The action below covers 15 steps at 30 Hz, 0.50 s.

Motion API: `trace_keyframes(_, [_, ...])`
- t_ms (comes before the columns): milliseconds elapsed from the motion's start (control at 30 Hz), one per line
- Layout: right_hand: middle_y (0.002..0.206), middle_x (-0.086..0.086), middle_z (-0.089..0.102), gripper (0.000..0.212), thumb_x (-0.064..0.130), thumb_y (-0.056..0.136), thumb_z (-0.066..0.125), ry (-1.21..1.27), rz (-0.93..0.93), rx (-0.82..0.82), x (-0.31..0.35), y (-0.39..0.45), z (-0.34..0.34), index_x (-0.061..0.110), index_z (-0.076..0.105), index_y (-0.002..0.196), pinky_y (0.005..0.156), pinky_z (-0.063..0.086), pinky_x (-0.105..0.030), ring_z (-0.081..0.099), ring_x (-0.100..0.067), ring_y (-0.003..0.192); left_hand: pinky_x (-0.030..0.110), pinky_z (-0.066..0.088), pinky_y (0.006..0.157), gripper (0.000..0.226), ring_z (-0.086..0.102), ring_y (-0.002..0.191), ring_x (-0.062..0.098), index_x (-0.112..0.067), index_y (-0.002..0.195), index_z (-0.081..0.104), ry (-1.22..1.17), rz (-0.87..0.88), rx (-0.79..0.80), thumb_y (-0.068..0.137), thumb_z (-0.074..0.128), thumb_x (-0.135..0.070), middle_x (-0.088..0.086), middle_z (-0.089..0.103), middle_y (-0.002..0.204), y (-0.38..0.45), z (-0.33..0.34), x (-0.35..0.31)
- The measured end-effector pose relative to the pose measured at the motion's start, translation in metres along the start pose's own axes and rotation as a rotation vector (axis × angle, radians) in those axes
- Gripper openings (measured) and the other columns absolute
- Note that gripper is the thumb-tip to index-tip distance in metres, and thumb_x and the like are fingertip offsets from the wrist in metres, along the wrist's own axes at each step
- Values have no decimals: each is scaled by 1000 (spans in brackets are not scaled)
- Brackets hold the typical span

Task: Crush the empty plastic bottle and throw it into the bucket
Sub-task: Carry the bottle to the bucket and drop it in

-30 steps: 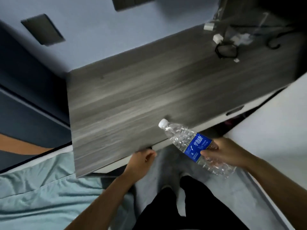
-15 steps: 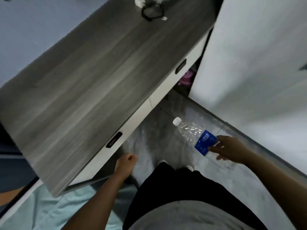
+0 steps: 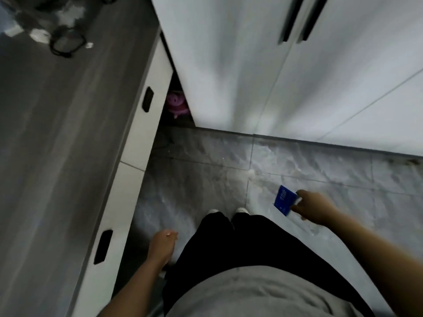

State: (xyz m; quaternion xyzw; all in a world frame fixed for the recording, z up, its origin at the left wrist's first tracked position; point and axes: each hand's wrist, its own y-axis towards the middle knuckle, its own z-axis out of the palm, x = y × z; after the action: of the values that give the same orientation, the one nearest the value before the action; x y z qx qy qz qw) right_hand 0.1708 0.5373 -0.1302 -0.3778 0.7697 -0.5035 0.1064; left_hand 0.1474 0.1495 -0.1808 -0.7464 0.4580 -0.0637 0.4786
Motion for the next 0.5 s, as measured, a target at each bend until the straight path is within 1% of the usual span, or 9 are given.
trace_keyframes(33, [121,-15,63,39,25,88,60,23,41,-2,-10,-1,5,8,51,122,87,50,-37,63,-30,101,30,37,58,35,54,67,23,-9,57,57,46,22,15,90,45,-14,13,60,68,7,-4,-7])
trace_keyframes(100, [118,-15,64,38,25,88,59,61,120,-12,-28,-7,17,8,52,121,87,50,-37,63,-28,100,31,36,61,35,53,69,23,-9,60,57,128,78,57,91,43,-14,15,60,71,19,-13,-23])
trace_keyframes(200, [107,-13,68,27,24,88,59,138,238,-53,-54,-26,49,9,59,110,75,48,-32,62,-24,87,29,35,67,35,52,75,22,-9,65,59,320,203,115,94,40,-16,15,60,78,34,-28,-48])
trace_keyframes(233, [103,-11,69,25,25,88,59,173,273,-77,-63,-33,63,10,61,108,73,46,-29,60,-21,82,29,34,67,36,51,74,21,-12,61,54,385,249,131,94,40,-17,13,58,77,39,-31,-57])
trace_keyframes(300, [88,-8,67,23,26,89,58,248,333,-124,-77,-46,91,9,64,103,68,44,-27,59,-20,75,30,33,66,39,50,72,22,-14,56,47,436,309,159,94,41,-17,13,54,73,46,-35,-77])
trace_keyframes(333, [85,-7,65,22,26,89,57,286,364,-133,-83,-55,105,9,65,101,66,42,-27,58,-20,73,30,34,66,37,53,73,24,-11,57,49,467,340,167,94,42,-17,16,56,74,49,-36,-88])
trace_keyframes(367, [87,-9,66,19,26,90,56,325,398,-128,-88,-64,116,11,65,97,66,41,-26,57,-21,73,31,35,66,35,56,76,27,-7,62,53,505,368,175,93,43,-17,20,60,77,52,-35,-100])
trace_keyframes(433, [92,-13,69,12,24,89,56,414,468,-116,-96,-81,140,19,60,79,68,41,-25,60,-24,78,34,40,69,31,61,85,33,1,73,61,587,433,198,93,44,-16,27,66,89,54,-27,-126])
trace_keyframes(500, [88,-13,69,26,25,86,58,476,540,-124,-104,-92,162,26,50,61,66,41,-25,66,-28,85,35,44,72,30,62,89,34,0,74,61,683,508,227,93,45,-16,28,68,95,53,-17,-149])
